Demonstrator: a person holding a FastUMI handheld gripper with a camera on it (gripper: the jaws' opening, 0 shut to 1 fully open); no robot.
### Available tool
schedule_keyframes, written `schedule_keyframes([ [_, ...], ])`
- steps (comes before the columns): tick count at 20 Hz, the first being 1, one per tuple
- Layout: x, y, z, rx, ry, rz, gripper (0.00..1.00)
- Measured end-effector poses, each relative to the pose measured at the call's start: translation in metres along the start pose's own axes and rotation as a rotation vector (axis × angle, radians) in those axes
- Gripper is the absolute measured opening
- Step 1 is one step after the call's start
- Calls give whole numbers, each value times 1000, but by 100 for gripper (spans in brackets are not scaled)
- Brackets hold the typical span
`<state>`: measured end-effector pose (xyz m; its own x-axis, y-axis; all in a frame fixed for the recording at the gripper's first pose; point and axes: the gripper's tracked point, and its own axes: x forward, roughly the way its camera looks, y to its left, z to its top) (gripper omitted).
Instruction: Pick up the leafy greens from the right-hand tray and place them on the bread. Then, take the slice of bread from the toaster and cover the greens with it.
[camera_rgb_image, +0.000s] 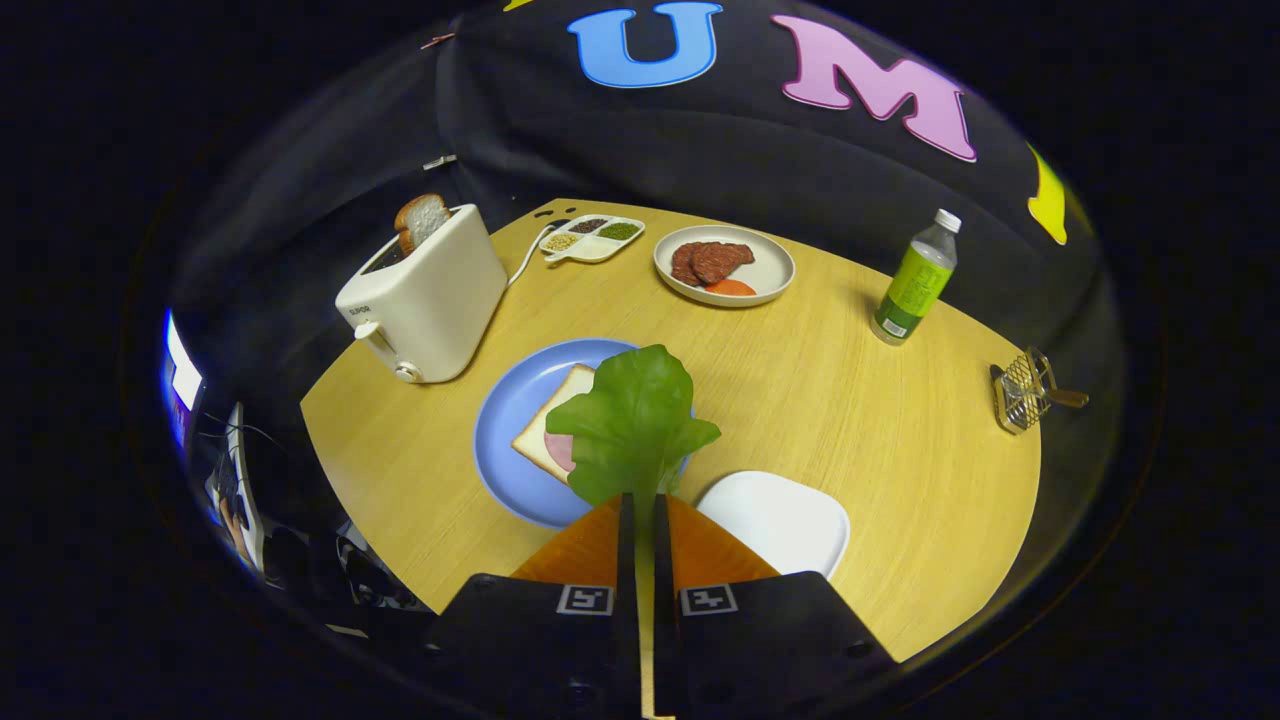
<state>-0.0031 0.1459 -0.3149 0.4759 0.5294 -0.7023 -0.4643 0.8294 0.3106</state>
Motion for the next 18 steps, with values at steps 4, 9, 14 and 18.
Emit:
schedule_keyframes([
  [4, 18, 25, 20, -32, 8, 17, 10],
  [9, 32, 39, 32, -31, 23, 17, 10],
  [14, 40, 42, 40, -34, 26, 14, 10],
  [18, 46, 41, 48, -18, -4, -5, 33],
])
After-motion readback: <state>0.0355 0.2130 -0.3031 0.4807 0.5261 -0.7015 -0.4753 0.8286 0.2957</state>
